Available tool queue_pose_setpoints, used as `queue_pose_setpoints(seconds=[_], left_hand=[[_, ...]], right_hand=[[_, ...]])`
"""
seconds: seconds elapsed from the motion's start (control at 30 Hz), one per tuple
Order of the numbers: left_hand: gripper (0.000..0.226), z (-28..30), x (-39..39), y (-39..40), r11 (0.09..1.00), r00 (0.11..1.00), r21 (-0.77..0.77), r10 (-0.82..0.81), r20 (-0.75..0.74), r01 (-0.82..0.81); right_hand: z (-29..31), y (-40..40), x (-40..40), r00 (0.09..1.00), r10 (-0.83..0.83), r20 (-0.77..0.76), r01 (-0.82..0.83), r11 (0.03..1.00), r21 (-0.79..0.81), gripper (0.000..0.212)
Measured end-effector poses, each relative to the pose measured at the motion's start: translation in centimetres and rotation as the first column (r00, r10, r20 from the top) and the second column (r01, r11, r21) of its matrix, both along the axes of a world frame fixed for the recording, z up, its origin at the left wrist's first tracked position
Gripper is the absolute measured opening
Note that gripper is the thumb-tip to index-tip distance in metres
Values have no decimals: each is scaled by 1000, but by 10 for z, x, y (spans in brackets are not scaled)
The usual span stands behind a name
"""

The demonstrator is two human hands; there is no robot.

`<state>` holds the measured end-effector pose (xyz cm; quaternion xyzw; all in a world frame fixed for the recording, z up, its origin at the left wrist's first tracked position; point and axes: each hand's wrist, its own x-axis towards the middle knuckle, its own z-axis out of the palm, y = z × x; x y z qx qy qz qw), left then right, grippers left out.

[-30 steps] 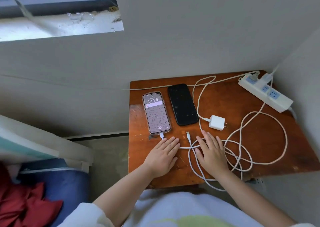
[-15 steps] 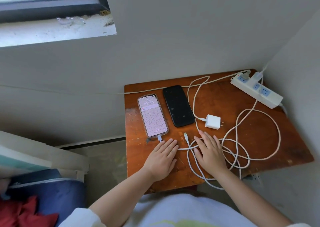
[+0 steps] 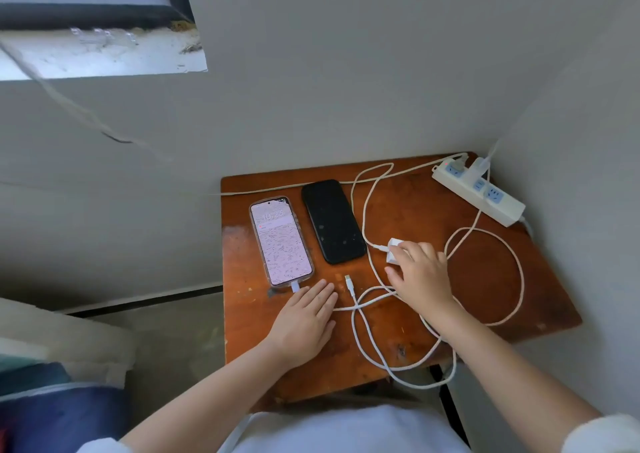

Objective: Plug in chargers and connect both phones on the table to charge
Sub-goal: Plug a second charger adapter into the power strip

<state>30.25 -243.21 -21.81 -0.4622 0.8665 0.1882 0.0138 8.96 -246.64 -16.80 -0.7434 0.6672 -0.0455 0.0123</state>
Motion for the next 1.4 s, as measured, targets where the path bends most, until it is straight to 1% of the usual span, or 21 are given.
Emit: queue_pose_setpoints(seconds=[0.07, 0.13, 0.23, 0.3, 0.4, 0.5, 0.6, 0.67, 0.73, 0.8, 0.9, 0.97, 1.03, 1.2, 1.27, 1.4], left_hand=[[51, 2, -6, 0, 1000, 1000, -1, 13, -7, -13], [51, 5, -13, 0, 999, 999, -1, 52, -18, -52], [51, 12, -28, -7, 992, 992, -20, 121, -35, -121], [51, 18, -44, -13, 985, 985, -33, 167, -48, -169], [51, 29, -75, -29, 978, 978, -56, 197, -74, -202], [50, 37, -114, -50, 976, 979, -105, 181, -94, -190], [50, 41, -155, -70, 975, 981, -130, 166, -99, -178], [50, 40, -181, -82, 977, 983, -126, 163, -87, -173], [51, 38, -203, -89, 978, 983, -105, 173, -68, -180], [51, 37, -221, -92, 979, 981, -73, 190, -43, -193], [51, 35, -237, -93, 981, 981, -29, 192, 0, -192], [51, 35, -242, -96, 983, 982, -7, 186, 32, -186], [52, 35, -246, -99, 983, 981, 7, 185, 65, -186], [52, 36, -255, -109, 990, 982, 13, 141, 125, -144], [52, 36, -260, -113, 992, 983, 18, 124, 137, -127], [54, 31, -267, -118, 993, 981, 46, 104, 164, -113]], right_hand=[[-4, -15, -4, 995, 37, -97, -31, 998, 59, 39], [-9, -29, -7, 982, 100, -162, -82, 990, 114, 41], [-13, -43, -15, 960, 186, -210, -148, 972, 182, 39], [-12, -47, -27, 954, 223, -198, -189, 966, 177, 40], [-3, -52, -57, 974, 192, -122, -180, 978, 101, 45], [13, -58, -99, 991, 124, -48, -122, 992, 27, 46], [29, -68, -149, 995, -39, 91, 39, 999, 4, 40], [39, -75, -182, 970, -146, 192, 149, 989, 2, 40], [45, -82, -211, 935, -197, 296, 203, 979, 10, 38], [48, -88, -233, 880, -243, 409, 242, 969, 53, 36], [45, -100, -256, 744, -355, 567, 325, 932, 157, 34], [41, -110, -265, 656, -401, 639, 349, 912, 214, 34], [37, -118, -270, 607, -409, 681, 339, 909, 243, 36], [29, -135, -265, 555, -388, 736, 273, 921, 279, 30], [30, -140, -263, 577, -358, 734, 238, 933, 268, 30], [32, -141, -270, 684, -306, 662, 191, 951, 243, 26]])
